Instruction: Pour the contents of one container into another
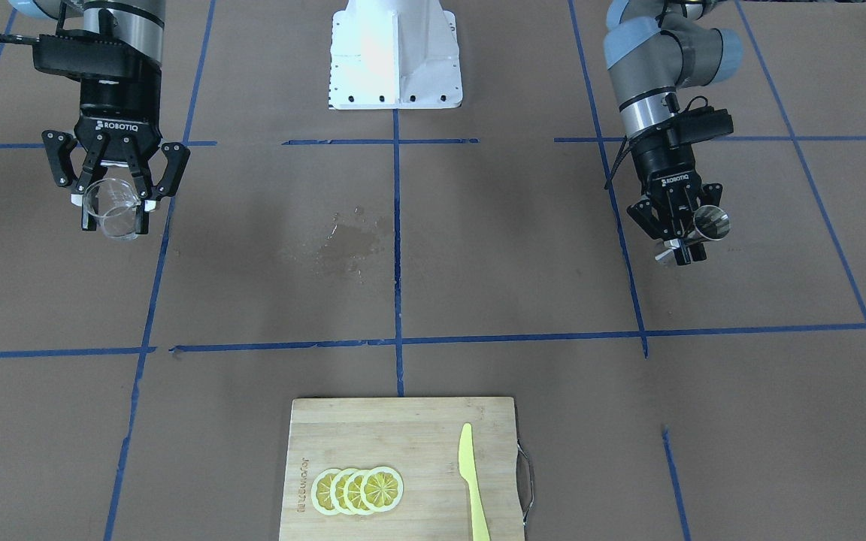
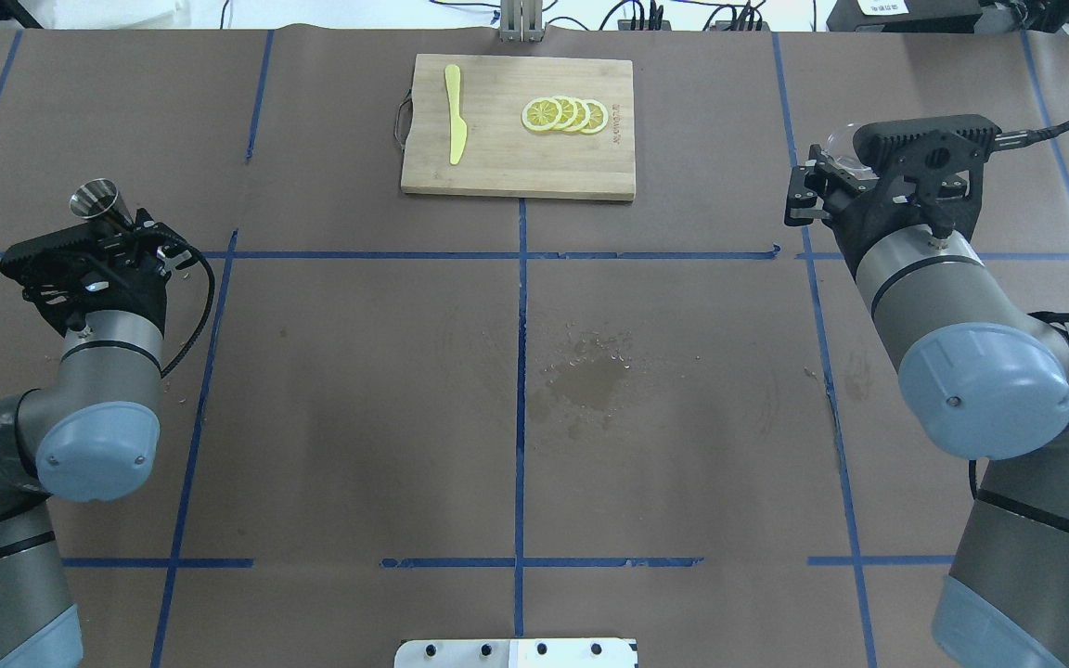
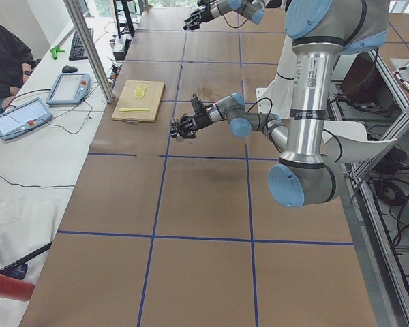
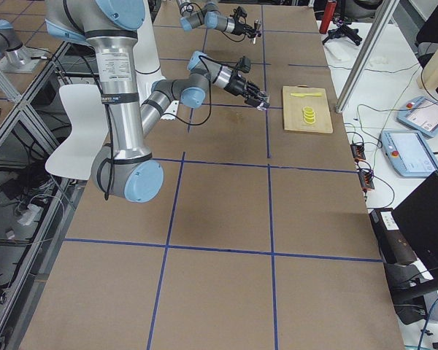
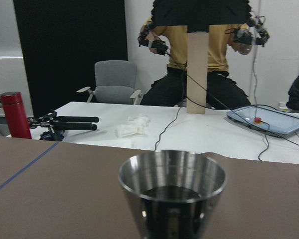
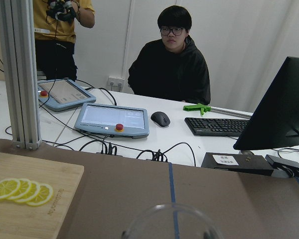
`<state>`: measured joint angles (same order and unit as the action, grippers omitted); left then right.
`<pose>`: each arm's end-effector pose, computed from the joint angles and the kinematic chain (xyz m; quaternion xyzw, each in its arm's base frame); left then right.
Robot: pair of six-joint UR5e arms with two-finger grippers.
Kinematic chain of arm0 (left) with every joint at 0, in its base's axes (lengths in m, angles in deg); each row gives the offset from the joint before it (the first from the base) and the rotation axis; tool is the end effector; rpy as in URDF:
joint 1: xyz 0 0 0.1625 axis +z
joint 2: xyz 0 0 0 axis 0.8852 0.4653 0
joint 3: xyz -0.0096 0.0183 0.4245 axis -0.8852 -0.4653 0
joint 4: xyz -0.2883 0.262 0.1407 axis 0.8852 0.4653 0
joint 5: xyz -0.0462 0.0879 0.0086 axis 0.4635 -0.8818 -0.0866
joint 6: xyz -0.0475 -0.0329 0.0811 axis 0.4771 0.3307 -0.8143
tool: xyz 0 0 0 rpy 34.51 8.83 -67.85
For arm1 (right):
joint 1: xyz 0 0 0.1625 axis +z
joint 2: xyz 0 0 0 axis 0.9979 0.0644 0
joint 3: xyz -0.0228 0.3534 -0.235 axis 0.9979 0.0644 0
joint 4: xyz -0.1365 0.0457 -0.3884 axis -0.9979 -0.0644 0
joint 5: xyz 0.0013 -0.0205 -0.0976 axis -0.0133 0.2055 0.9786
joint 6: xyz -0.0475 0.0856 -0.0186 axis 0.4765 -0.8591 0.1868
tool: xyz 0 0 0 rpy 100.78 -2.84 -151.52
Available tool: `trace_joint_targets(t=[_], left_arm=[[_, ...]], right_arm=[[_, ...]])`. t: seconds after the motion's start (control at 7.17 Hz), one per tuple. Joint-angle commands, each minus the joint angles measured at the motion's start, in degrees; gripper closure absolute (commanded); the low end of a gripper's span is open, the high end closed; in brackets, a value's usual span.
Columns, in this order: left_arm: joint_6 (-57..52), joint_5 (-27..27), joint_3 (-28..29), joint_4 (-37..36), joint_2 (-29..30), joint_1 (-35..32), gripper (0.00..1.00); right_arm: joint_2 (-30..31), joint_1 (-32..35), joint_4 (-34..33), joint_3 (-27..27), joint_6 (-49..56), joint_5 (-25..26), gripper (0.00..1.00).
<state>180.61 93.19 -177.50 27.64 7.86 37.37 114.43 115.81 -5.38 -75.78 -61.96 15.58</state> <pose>0.3695 -0.4046 0.3990 0.4516 0.2267 -0.3725 0.7784 -0.3114 -0.4036 0.2687 0.4882 -0.2431 0.1621 0.8224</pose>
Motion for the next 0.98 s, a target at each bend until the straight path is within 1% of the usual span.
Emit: trace_joint_targets(t=[0.0,0.28,0.42,0.56,0.7,0.84], left_arm=[[12.5,-0.2,4.9,-5.5,2.3,0.5,1.00],[17.4,-1.2,9.3,-7.1,2.6,0.9,1.00],[17.9,-1.3,10.1,-9.2,2.6,1.7,1.00],[18.6,-1.5,10.9,-11.3,2.6,2.7,1.00],[19.8,-1.6,12.5,-11.6,2.7,4.0,1.00],[19.9,-1.6,12.7,-13.2,2.7,4.2,1.00]], right_arm=[[0.0,0.0,0.0,-0.1,-0.1,0.0,1.00],[0.0,0.0,-0.1,-0.5,-0.1,-0.2,1.00],[0.3,0.1,-0.2,-0.6,-0.4,-1.4,1.00],[0.9,0.1,-0.6,-0.6,-6.2,-2.3,1.00],[2.0,0.2,-0.7,-0.6,-9.4,-4.2,1.00],[3.0,0.2,-0.7,-0.6,-9.5,-4.3,1.00]])
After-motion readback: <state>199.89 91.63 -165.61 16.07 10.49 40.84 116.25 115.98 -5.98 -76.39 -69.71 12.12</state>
